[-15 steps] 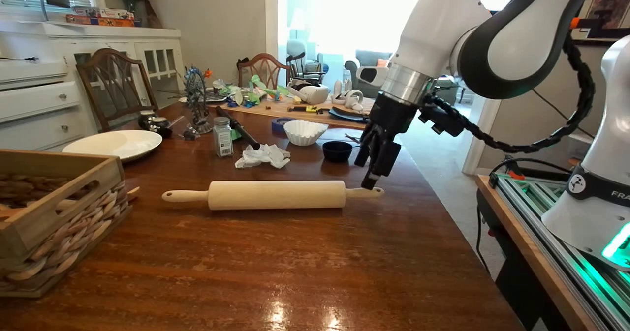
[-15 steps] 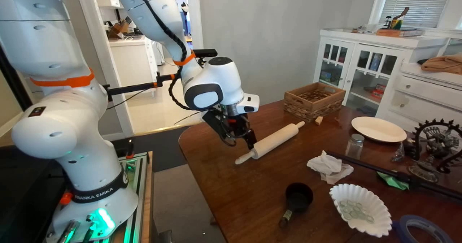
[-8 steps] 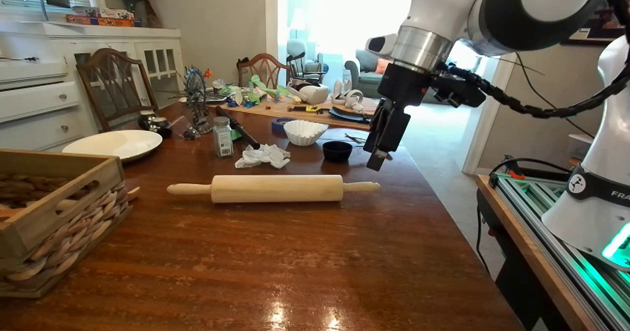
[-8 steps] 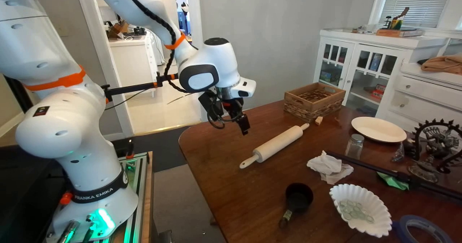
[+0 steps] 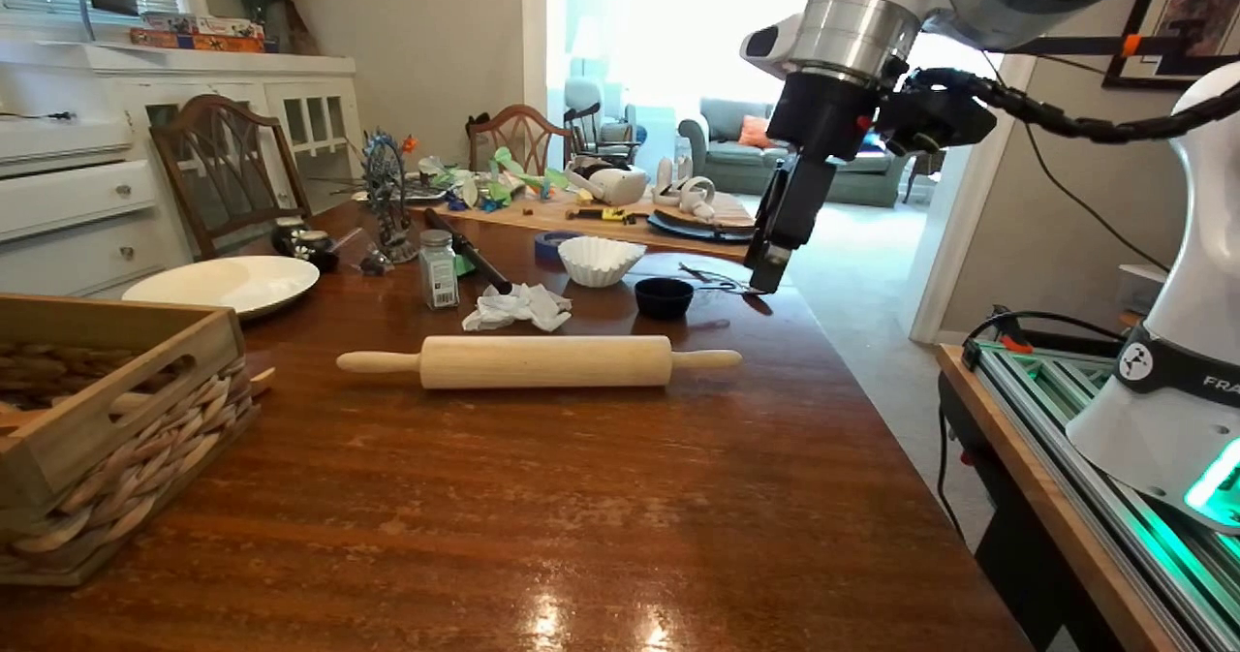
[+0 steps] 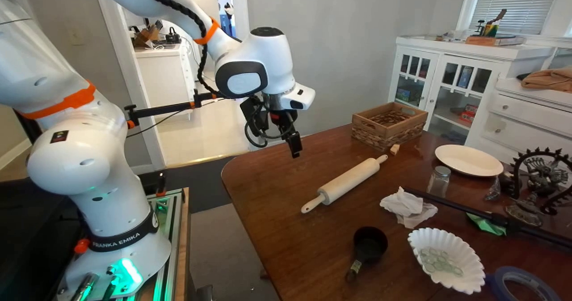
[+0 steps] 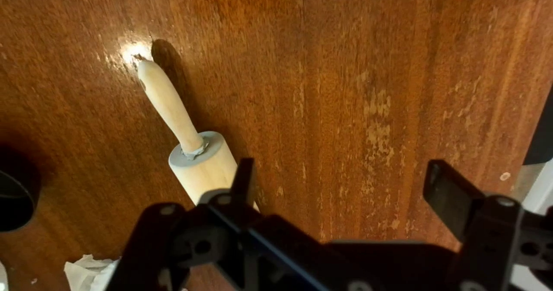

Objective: Move the rolling pin back and forth.

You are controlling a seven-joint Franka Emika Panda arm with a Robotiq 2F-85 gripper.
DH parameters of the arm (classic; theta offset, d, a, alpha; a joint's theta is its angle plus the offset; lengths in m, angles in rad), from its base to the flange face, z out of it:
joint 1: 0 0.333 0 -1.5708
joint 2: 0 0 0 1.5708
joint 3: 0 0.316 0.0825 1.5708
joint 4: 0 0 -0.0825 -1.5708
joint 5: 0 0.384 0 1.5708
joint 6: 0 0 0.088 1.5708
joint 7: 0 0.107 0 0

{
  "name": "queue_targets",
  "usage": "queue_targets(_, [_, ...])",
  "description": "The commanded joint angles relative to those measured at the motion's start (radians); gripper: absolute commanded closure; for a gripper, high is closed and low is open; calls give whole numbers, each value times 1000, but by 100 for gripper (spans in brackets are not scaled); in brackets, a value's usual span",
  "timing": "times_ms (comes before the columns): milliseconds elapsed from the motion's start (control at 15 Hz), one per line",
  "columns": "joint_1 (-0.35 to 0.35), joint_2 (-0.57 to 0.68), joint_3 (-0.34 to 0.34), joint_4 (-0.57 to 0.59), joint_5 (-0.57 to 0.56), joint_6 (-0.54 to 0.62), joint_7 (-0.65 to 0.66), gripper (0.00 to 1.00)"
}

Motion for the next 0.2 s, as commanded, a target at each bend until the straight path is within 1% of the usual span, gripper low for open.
queue_targets(0, [22,-1,-29,-1,-14,-3,9,0])
queue_targets(133, [25,-1,-35,-3,-12,-5,6,0])
